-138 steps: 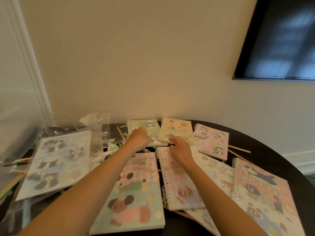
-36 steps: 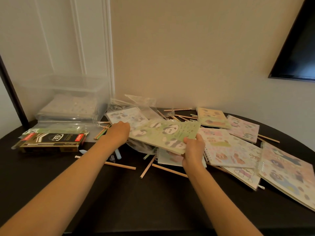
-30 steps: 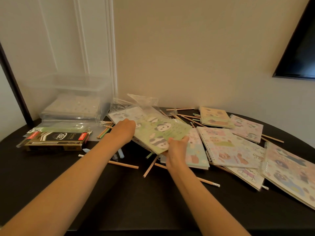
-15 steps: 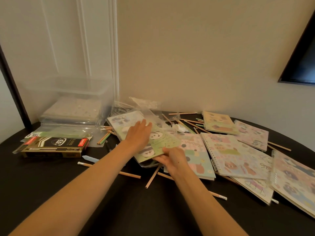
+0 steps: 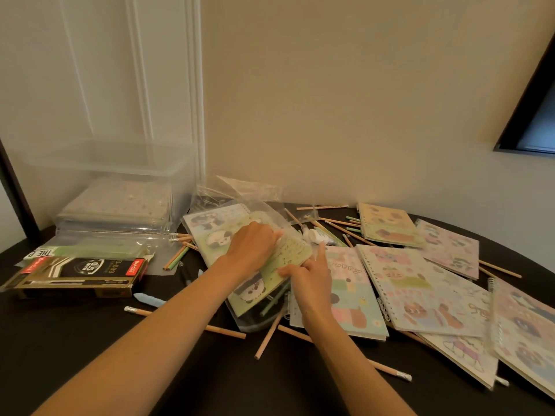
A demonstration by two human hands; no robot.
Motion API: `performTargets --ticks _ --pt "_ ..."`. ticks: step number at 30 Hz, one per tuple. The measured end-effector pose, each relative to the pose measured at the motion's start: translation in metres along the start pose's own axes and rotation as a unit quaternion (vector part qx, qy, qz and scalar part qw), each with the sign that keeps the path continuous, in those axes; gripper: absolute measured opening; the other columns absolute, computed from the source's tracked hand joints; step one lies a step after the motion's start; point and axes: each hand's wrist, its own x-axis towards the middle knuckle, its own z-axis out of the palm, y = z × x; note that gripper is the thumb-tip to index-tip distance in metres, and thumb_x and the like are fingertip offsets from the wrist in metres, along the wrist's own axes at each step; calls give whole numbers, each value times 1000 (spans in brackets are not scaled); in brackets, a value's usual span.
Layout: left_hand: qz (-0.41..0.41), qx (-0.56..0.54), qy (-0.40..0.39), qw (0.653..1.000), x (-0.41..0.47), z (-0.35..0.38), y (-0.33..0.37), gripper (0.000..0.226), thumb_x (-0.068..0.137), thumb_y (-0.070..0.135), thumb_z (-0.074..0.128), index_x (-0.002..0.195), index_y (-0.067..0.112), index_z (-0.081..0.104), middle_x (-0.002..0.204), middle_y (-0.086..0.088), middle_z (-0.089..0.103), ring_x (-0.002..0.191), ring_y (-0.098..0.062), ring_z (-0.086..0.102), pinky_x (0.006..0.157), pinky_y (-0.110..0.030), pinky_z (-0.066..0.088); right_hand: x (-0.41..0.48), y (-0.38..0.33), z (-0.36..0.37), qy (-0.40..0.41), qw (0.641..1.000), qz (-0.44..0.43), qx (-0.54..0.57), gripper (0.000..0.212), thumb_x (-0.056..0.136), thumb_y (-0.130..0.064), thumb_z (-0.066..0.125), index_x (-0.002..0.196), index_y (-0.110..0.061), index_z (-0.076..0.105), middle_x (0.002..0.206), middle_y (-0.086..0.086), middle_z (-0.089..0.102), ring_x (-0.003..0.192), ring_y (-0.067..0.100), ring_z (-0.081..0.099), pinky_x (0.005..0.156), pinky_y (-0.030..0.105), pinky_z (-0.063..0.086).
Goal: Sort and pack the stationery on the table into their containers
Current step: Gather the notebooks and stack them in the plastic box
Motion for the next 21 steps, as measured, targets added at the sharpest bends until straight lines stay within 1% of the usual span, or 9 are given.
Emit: performTargets --ticks 2,4,5,8,12,13,16,19,21 --pt "15 -22 8 1000 -1 0 0 39 100 28 30 77 6 53 71 -6 48 73 -33 50 56 -31 28 1 4 1 18 1000 -17 -5 18 79 -3 63 81 -19 57 128 1 48 103 12 57 74 26 55" --pt "42 -40 21 998 -1 -1 1 34 101 28 30 90 10 56 82 -9 59 76 -28 53 61 -34 37 3 7 2 30 999 -1 -28 12 84 -7 60 80 -18 56 111 3 56 97 19 60 80 39 56" --pt "53 -51 29 997 -1 -2 0 32 102 27 30 94 11 56 83 -9 60 77 -28 54 63 -36 40 5 8 3 17 999 18 -24 12 87 -7 55 83 -18 55 105 4 60 95 22 63 80 41 56" --pt "70 -105 47 991 1 -3 0 31 102 24 32 75 14 43 68 -2 48 67 -22 46 64 -35 37 13 2 -1 -51 983 118 130 27 92 4 42 107 -17 49 103 13 64 94 34 66 79 45 56" --pt "59 -198 51 977 5 -6 4 38 100 14 34 62 13 34 51 4 28 51 -13 29 95 -37 39 15 -11 0 -80 954 146 249 43 93 12 34 126 -15 43 94 9 62 74 25 66 69 42 55" --pt "55 -212 53 974 6 -8 6 38 99 13 34 61 11 34 50 3 27 51 -16 29 94 -37 38 15 -13 4 -82 947 150 272 46 93 13 33 129 -15 42 93 8 62 73 24 65 68 42 54" --pt "25 -235 57 970 8 -14 8 42 98 19 37 59 7 42 51 1 29 55 -17 30 66 -34 31 21 -16 19 -80 936 166 300 50 94 13 32 135 -14 39 93 7 61 77 25 63 68 43 53" --pt "26 -266 42 963 8 -17 10 43 98 24 41 66 -2 53 51 2 29 52 -12 29 60 -33 24 28 -19 35 -75 942 162 284 54 95 11 29 142 -17 32 90 10 63 71 25 64 59 39 56" --pt "25 -283 30 958 9 -19 9 44 98 25 41 71 -5 59 52 1 28 51 -12 28 60 -32 24 33 -19 46 -71 944 163 278 63 94 12 27 148 -21 21 88 13 62 68 25 63 59 38 56"
